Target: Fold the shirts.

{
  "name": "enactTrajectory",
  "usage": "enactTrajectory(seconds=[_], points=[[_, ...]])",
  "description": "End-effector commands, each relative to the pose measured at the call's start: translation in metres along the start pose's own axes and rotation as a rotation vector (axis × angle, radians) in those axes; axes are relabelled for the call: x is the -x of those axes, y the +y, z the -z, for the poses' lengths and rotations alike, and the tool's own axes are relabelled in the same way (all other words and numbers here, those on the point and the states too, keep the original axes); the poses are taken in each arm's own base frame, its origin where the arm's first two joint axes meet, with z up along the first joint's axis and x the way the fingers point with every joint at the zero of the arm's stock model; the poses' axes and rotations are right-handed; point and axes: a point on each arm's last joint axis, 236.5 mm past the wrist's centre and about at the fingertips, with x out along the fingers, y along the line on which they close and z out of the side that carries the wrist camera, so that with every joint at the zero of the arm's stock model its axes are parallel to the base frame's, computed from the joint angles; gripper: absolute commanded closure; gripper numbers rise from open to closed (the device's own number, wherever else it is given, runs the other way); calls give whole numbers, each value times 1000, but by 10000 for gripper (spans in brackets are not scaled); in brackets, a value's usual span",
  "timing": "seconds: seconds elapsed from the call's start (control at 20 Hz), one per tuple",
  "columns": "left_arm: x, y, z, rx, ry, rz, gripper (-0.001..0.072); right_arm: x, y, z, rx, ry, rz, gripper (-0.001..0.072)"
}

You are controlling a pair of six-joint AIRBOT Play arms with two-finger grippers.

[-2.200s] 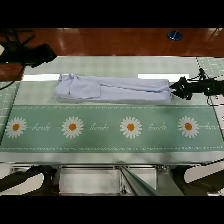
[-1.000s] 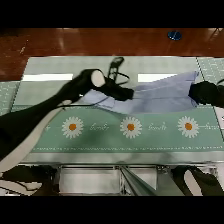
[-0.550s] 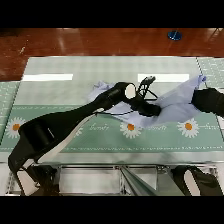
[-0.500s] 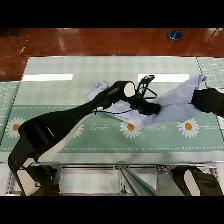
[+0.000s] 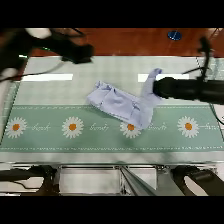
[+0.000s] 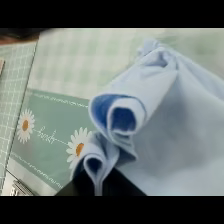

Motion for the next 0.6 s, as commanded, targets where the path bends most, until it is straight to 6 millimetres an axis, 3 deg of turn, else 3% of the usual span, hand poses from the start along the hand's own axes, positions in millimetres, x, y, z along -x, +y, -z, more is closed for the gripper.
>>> enactTrajectory(seconds=[0.0, 0.05, 0.15, 0.25, 0.35, 0.4, 0.45, 0.5, 0.55], points=[[153, 80, -12, 27, -248, -280, 686, -96, 7, -13, -9, 65, -25, 689], [186, 81, -5, 35, -315, -301, 685, -122, 6, -17, -11, 97, -27, 688], [224, 70, 18, 31, -396, -311, 686, -165, 3, -21, -36, 147, -47, 688], [230, 55, 48, 56, -422, -265, 686, -202, 1, -21, -70, 186, -71, 688], [210, 45, 78, 73, -399, -204, 686, -230, -4, -17, -97, 213, -85, 687], [194, 43, 92, 83, -374, -172, 686, -241, -6, -13, -108, 228, -90, 597], [174, 43, 106, 102, -344, -141, 686, -249, -4, -6, -131, 255, -109, 400], [154, 43, 118, 128, -313, -109, 686, -251, -4, -1, -134, 282, -123, 296], [137, 46, 127, 156, -287, -89, 686, -245, -6, 0, -132, 301, -124, 295]])
